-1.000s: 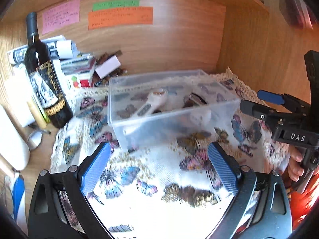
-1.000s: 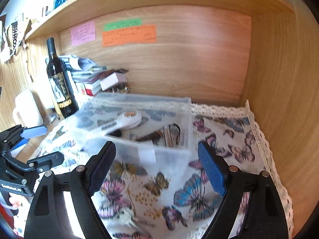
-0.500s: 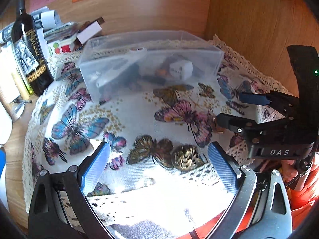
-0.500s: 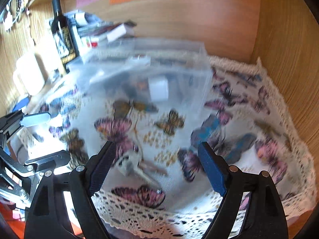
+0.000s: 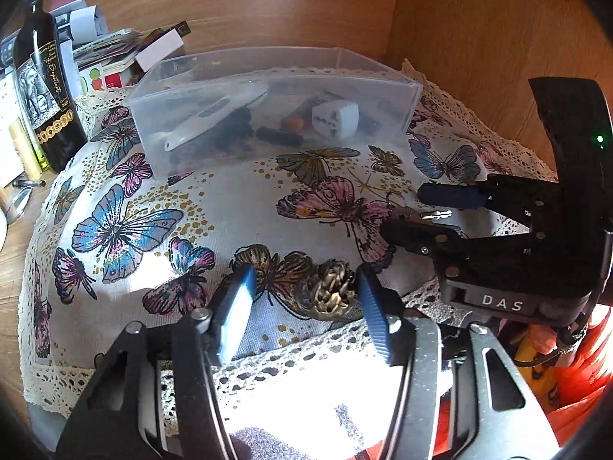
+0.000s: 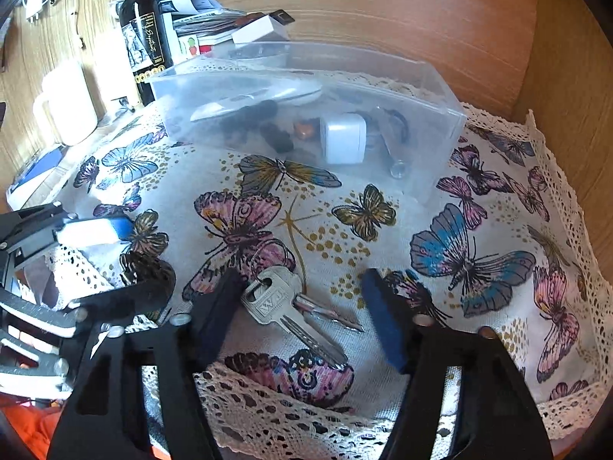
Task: Organize rigid objects
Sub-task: 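Grasp the keys with the right tool while the left tool grasps the brass pinecone ornament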
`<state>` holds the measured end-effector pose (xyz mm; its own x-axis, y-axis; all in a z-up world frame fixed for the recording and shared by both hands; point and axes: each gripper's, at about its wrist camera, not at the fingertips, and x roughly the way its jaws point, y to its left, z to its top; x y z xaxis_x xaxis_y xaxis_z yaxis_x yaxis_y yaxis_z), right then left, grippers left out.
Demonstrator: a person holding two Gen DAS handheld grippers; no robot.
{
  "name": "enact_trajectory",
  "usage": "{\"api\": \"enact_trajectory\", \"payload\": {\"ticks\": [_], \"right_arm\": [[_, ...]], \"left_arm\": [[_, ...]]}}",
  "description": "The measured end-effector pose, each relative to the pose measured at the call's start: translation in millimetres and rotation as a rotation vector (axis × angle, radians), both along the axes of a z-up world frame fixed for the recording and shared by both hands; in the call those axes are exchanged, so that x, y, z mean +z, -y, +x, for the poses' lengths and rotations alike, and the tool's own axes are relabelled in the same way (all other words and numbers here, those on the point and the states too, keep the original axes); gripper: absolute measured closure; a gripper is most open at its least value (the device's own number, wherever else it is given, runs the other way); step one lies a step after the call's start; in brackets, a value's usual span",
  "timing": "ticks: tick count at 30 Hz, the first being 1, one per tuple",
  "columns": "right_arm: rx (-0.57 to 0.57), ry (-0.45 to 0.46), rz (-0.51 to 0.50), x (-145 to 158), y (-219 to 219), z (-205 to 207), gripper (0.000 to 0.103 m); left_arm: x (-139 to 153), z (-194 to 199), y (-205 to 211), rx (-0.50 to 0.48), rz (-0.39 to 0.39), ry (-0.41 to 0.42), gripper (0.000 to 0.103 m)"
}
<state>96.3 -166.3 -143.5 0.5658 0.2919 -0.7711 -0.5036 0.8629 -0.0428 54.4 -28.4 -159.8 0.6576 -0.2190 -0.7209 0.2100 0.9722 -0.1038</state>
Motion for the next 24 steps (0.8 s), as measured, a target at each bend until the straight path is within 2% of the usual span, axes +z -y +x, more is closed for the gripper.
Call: {"api": "enact_trajectory", "payload": {"ticks": [2, 4, 14, 24], "right_arm": [[-0.003, 0.005, 0.002, 1, 0, 0, 0.071], [-0.010, 0.008, 0.000, 2, -1, 2, 0.076], [-0.049, 0.030, 0.017, 9, 1, 3, 0.078], [-0.091, 0.139, 0.080, 47, 10, 11, 0.078]], "left_arm": [[1, 0, -3, 0.004, -0.010, 0.000, 0.071], [1, 0, -7, 0.002, -0.028, -0.003, 0.071], [14, -2, -16, 0.030, -0.031, 0.035, 0.071], [50, 8, -26, 0.052, -0.028, 0.152, 0.071]]}}
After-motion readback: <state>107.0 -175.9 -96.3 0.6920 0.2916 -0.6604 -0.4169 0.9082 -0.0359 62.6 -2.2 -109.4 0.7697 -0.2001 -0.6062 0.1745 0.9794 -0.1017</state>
